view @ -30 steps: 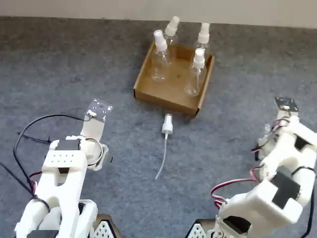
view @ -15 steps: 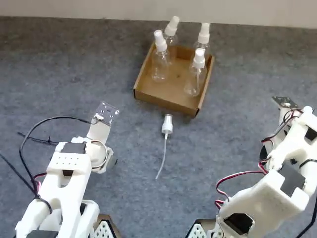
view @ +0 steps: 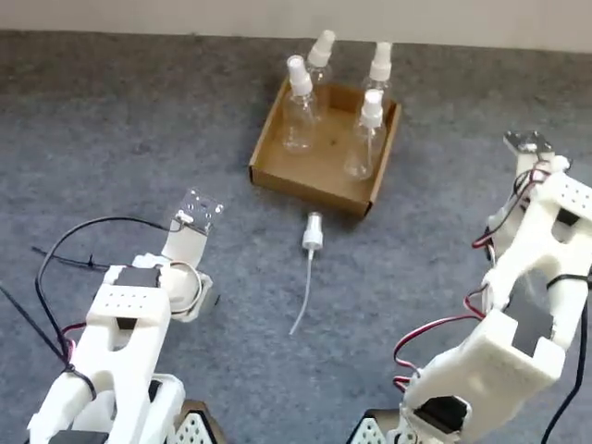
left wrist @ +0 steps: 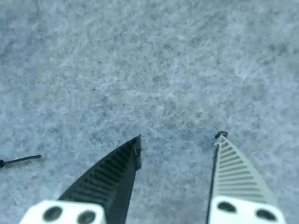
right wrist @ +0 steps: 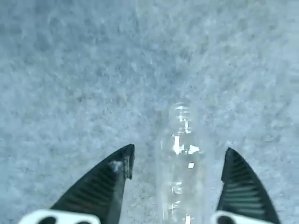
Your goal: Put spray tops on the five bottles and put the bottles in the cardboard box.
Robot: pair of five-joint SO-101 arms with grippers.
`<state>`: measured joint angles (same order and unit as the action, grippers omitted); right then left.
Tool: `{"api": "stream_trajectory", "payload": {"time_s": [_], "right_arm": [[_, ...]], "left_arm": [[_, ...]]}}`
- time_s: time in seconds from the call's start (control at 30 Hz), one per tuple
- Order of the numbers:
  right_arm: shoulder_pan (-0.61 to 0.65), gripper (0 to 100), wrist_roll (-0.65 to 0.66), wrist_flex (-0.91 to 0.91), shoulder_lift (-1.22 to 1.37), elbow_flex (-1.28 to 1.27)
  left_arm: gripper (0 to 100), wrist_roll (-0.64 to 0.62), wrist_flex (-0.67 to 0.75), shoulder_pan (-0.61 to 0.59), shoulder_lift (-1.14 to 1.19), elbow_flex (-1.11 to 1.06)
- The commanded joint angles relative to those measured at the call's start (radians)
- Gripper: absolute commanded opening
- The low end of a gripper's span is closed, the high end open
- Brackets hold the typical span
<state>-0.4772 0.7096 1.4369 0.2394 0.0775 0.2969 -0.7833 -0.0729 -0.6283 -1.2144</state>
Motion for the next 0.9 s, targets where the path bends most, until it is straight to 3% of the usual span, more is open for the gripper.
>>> {"api": "stream_trajectory", "payload": {"time_s": [0.0,0.13,0.87], "right_arm": [[0.010,23.5,0.011,-0.002,-0.008,0.027],[-0.024,23.5,0.103,-0.002,-0.008,-0.035],[-0.070,23.5,0.101,-0.073,0.124,-0.048]], "left_arm": [[23,0.003,0.011,0.013,-0.025,0.004],[23,0.003,0.011,0.013,-0.024,0.004],[23,0.003,0.014,0.019,-0.025,-0.012]]}}
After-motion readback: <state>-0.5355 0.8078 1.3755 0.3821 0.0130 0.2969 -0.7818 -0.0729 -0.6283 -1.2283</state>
